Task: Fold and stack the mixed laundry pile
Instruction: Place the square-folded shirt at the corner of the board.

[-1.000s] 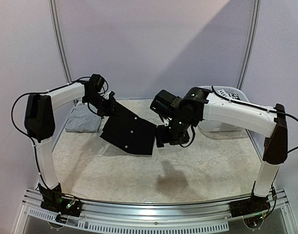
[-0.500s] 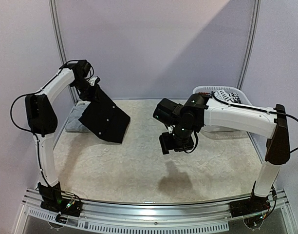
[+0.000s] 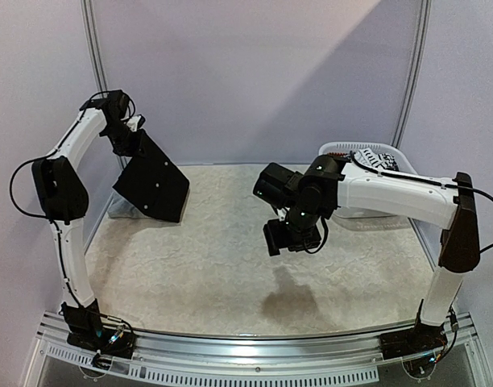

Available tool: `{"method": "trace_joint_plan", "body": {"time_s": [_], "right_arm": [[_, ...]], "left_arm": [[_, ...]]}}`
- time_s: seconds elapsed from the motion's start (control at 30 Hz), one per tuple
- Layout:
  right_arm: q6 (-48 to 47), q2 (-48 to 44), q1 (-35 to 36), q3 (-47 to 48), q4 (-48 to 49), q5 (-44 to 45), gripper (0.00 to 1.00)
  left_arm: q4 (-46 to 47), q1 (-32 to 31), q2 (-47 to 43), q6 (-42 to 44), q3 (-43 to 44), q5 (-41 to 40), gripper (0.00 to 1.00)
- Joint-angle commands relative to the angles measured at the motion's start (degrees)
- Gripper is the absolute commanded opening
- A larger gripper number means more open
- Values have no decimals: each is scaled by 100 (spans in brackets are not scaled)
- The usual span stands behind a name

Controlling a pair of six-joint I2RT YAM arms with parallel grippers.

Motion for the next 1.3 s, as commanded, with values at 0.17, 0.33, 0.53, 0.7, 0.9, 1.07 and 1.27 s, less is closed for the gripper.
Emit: {"method": "trace_joint_plan", "body": {"time_s": [0.17,0.33,0.53,0.7,0.9,1.07,1.27], "right_arm": [[-153,104,-21,130,-167,-118,66],[-205,143,-21,151,-206,-150,66],[-255,149,-20,63,-228,-253,66],[-297,185,-22,164,-343,-277,66],[-315,219,-20,142,-434,-309,66],[-339,238,-20,145,-482,-336,66],[-478,446,-26,444,-675,-332,66]], "left_arm": [[237,140,-112,302,339,-61,0],[132,333,-52,492,420,-237,0],[323,339,121,881,443,-525,0],[523,363,433,975,421,-716,0],[713,369,702,1037,410,-933,0],[916,385,747,1080,254,-1434,0],[1185,407,778,1036,119,-1646,1]]}}
